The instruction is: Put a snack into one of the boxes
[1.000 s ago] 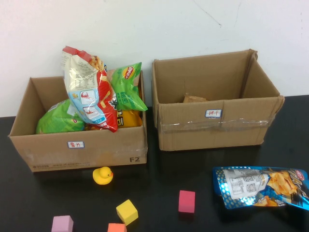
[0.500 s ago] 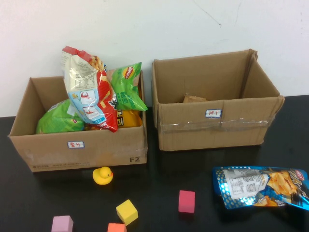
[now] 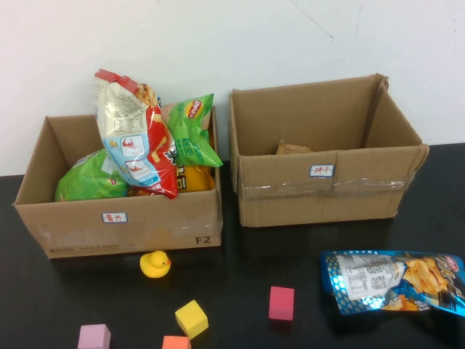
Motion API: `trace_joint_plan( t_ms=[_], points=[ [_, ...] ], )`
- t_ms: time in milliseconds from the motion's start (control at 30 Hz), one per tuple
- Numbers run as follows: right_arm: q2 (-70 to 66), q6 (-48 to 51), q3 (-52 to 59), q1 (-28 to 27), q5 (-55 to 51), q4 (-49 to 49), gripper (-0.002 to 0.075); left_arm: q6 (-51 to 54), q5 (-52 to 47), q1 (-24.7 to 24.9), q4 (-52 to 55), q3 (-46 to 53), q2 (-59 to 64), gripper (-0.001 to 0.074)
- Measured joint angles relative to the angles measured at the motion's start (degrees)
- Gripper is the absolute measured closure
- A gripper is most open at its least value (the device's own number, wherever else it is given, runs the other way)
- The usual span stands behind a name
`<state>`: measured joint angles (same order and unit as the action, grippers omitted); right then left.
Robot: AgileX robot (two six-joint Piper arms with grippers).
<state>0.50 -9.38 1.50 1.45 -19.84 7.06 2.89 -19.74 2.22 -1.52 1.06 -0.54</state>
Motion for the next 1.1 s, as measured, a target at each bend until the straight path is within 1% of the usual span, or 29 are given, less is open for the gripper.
trace_joint_plan(
  t_ms=[200, 333, 433, 500, 633, 767, 867, 1100],
  points=[
    [0.0, 0.0, 0.0, 0.1, 0.1, -0.2, 0.0727, 0.0, 0.0, 0.0, 0.0, 0.0, 0.0, 0.0736],
    [0.0, -0.2, -0.9, 0.1, 3.0, 0.1, 0.0727, 0.0, 0.0, 0.0, 0.0, 0.0, 0.0, 0.0736],
    [0.0, -2.1, -6.6, 0.1, 3.3, 3.9, 0.0727, 0.0, 0.0, 0.0, 0.0, 0.0, 0.0, 0.0736],
    [0.0, -4.1, -12.8, 0.1, 3.4, 6.5, 0.0727, 0.0, 0.0, 0.0, 0.0, 0.0, 0.0, 0.0736],
    [-1.0, -5.2, -24.1, 0.1, 1.2, 7.9, 0.0727, 0.0, 0.0, 0.0, 0.0, 0.0, 0.0, 0.0736],
    [-4.7, -5.3, -27.9, 0.1, -2.7, 8.0, 0.0727, 0.0, 0.0, 0.0, 0.1, 0.0, 0.0, 0.0736],
    [-7.7, -2.4, -28.1, 0.1, -4.5, 8.0, 0.0727, 0.0, 0.0, 0.0, 0.1, 0.0, 0.0, 0.0736],
    [-14.9, 11.3, -29.3, 0.1, -3.5, 3.9, 0.0727, 0.0, 0.0, 0.0, 0.1, 0.0, 0.0, 0.0736]
  ],
)
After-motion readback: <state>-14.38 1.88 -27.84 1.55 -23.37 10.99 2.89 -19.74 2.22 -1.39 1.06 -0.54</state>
